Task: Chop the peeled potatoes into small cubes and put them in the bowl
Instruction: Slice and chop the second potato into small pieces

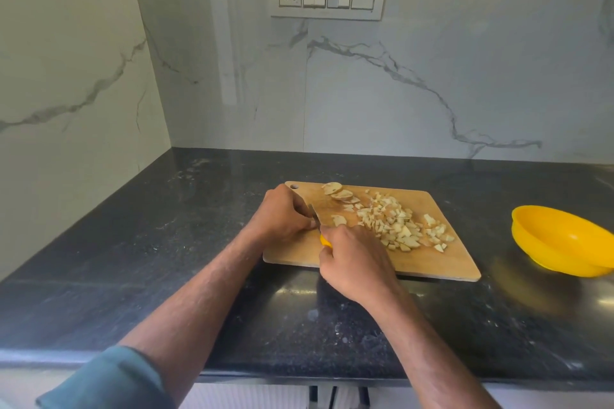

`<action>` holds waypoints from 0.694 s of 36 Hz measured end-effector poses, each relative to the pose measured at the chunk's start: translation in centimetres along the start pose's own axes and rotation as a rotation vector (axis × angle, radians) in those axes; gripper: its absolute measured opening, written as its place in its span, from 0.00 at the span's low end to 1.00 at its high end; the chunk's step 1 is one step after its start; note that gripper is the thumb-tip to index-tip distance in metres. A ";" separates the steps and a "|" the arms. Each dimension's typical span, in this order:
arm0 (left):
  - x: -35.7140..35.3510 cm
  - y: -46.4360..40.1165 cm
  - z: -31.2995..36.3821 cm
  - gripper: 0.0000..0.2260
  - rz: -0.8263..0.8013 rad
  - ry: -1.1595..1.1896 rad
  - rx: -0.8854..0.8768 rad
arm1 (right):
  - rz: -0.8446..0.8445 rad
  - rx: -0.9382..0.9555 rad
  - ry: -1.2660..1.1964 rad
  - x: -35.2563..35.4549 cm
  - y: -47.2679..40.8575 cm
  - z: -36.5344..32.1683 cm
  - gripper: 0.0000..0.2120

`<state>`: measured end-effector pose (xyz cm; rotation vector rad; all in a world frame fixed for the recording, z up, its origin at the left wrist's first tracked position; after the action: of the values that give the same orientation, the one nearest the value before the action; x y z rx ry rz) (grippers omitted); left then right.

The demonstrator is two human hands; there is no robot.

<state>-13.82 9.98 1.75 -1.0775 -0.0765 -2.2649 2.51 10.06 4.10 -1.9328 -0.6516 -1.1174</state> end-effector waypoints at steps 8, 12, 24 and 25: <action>-0.1 0.0 -0.1 0.05 0.010 0.006 0.037 | -0.041 0.027 -0.029 0.2 1.7 0.4 0.17; -0.1 0.2 -0.1 0.06 0.020 0.005 0.036 | -0.012 0.037 -0.093 1.6 2.9 1.0 0.21; 1.2 0.1 -1.1 0.04 0.103 0.188 0.050 | 0.045 0.066 -0.102 1.0 2.2 0.5 0.21; 1.3 0.1 -1.2 0.04 0.127 0.199 0.053 | 0.045 0.076 -0.100 0.8 2.1 0.1 0.21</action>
<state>-15.26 8.86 1.88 -0.8022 0.0133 -2.2288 4.47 9.02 4.03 -1.9381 -0.6916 -0.9590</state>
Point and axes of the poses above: each hand's wrist, its own y-axis away from the middle knuckle, its own x-axis out of the back of the hand, z = x × y, the point moved 9 cm from there along -y, towards the middle knuckle, and after that the axes turned 2 degrees about z, right-handed, at the moved point
